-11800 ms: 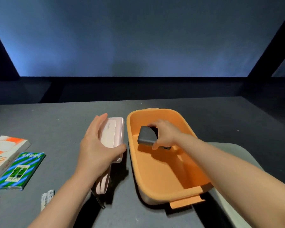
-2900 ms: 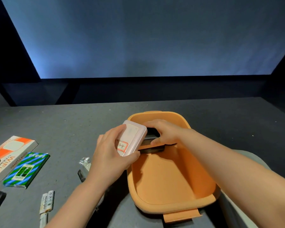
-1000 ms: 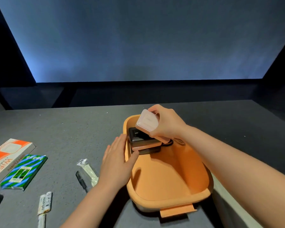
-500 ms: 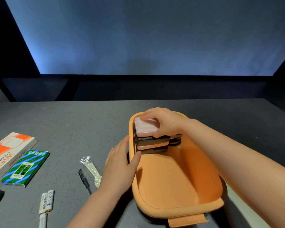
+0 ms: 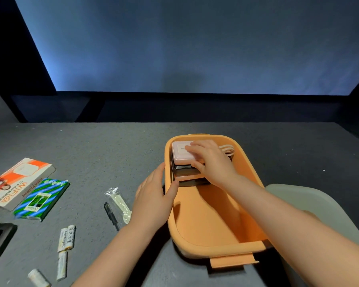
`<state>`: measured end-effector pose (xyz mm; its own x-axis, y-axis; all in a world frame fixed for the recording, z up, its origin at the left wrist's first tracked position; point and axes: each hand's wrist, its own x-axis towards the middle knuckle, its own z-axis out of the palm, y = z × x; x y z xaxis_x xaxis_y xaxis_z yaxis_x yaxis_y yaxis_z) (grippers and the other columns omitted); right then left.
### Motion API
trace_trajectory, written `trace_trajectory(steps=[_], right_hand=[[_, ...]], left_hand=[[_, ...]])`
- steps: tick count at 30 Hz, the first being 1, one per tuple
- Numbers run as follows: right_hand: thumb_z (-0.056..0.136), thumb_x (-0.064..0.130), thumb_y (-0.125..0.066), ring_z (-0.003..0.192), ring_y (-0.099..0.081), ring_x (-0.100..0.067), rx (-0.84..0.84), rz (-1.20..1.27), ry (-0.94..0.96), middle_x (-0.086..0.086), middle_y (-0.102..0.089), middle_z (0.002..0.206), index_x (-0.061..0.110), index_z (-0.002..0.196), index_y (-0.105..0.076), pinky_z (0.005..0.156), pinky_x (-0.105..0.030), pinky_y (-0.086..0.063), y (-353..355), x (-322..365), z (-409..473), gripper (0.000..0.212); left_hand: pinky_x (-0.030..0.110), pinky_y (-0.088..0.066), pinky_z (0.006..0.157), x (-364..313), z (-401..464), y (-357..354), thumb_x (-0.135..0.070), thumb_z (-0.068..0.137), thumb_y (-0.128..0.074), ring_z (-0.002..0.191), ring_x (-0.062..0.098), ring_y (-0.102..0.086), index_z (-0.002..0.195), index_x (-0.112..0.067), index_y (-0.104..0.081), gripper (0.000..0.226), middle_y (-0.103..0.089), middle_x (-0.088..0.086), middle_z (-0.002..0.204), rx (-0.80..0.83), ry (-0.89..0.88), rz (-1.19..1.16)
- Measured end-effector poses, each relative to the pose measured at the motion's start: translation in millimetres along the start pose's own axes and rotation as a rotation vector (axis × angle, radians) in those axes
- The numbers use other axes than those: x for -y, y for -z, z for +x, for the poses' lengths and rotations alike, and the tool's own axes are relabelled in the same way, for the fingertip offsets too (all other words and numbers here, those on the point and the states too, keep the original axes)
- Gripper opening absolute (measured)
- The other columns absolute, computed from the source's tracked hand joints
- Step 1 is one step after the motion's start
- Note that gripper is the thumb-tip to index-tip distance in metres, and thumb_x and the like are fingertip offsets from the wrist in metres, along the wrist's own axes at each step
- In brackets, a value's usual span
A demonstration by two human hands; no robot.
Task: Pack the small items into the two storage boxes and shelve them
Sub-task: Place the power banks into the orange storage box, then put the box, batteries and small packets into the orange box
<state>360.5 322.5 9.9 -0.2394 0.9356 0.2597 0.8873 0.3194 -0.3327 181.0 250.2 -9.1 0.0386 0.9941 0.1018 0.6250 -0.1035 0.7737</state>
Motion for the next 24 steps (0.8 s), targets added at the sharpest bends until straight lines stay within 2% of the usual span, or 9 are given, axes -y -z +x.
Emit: trace_trajectory(steps=[4, 6, 11, 14, 17, 21, 24], right_hand=[[0.090, 0.021, -0.065, 0.135, -0.035, -0.012, -0.016, -0.012, -0.054, 0.008, -0.046, 0.144, 0.029, 0.138, -0.049, 0.111, -0.037, -0.033, 1, 10, -11, 0.052], [0.089, 0.021, -0.065, 0.131, -0.039, -0.011, -0.073, 0.039, -0.091, 0.008, -0.051, 0.139, 0.030, 0.134, -0.053, 0.107, -0.034, -0.037, 9, 20, -19, 0.048], [0.084, 0.020, -0.065, 0.122, -0.046, -0.012, -0.096, 0.152, -0.054, 0.010, -0.059, 0.125, 0.029, 0.123, -0.061, 0.097, -0.034, -0.044, 23, 70, -45, 0.039], [0.082, 0.019, -0.063, 0.119, -0.046, -0.011, -0.073, 0.225, 0.061, 0.011, -0.059, 0.122, 0.028, 0.118, -0.063, 0.099, -0.031, -0.042, 11, 109, -64, 0.038], [0.080, 0.018, -0.063, 0.115, -0.046, -0.007, -0.055, 0.323, 0.144, 0.014, -0.060, 0.118, 0.026, 0.115, -0.065, 0.095, -0.019, -0.035, -14, 143, -85, 0.036], [0.072, 0.022, -0.059, 0.112, -0.049, -0.011, -0.004, 0.388, 0.150, 0.012, -0.063, 0.114, 0.025, 0.112, -0.067, 0.094, -0.023, -0.036, -54, 170, -107, 0.041], [0.068, 0.027, -0.057, 0.113, -0.050, -0.014, 0.043, 0.351, 0.133, 0.012, -0.064, 0.113, 0.027, 0.111, -0.068, 0.092, -0.019, -0.025, -80, 184, -116, 0.044]], left_hand=[[0.037, -0.027, 0.111, -5, -6, 11, -0.049, 0.091, -0.049, 0.135, 0.010, -0.032, 0.144, -0.031, -0.028, 0.060, -0.038, -0.013, 0.145, -0.025, -0.022, 0.066], [0.037, -0.028, 0.111, -4, -13, 23, -0.049, 0.090, -0.051, 0.135, 0.010, -0.032, 0.144, -0.030, -0.030, 0.061, -0.037, -0.011, 0.146, -0.066, -0.037, 0.098], [0.037, -0.036, 0.103, 11, -37, 56, -0.035, 0.089, -0.057, 0.125, 0.015, -0.045, 0.134, -0.027, -0.046, 0.047, -0.049, -0.008, 0.138, -0.227, -0.016, 0.155], [0.035, -0.037, 0.102, 31, -59, 71, -0.030, 0.088, -0.060, 0.123, 0.017, -0.048, 0.129, -0.025, -0.052, 0.043, -0.054, -0.006, 0.134, -0.308, 0.045, 0.176], [0.035, -0.037, 0.102, 58, -92, 83, -0.036, 0.087, -0.059, 0.124, 0.019, -0.048, 0.128, -0.025, -0.054, 0.043, -0.053, -0.004, 0.135, -0.351, 0.125, 0.244], [0.036, -0.034, 0.104, 92, -138, 98, -0.046, 0.081, -0.048, 0.127, 0.019, -0.046, 0.127, -0.029, -0.056, 0.050, -0.051, -0.004, 0.138, -0.410, 0.272, 0.314], [0.033, -0.030, 0.105, 108, -165, 108, -0.048, 0.079, -0.044, 0.129, 0.017, -0.043, 0.128, -0.029, -0.055, 0.054, -0.049, -0.004, 0.140, -0.447, 0.362, 0.328]])
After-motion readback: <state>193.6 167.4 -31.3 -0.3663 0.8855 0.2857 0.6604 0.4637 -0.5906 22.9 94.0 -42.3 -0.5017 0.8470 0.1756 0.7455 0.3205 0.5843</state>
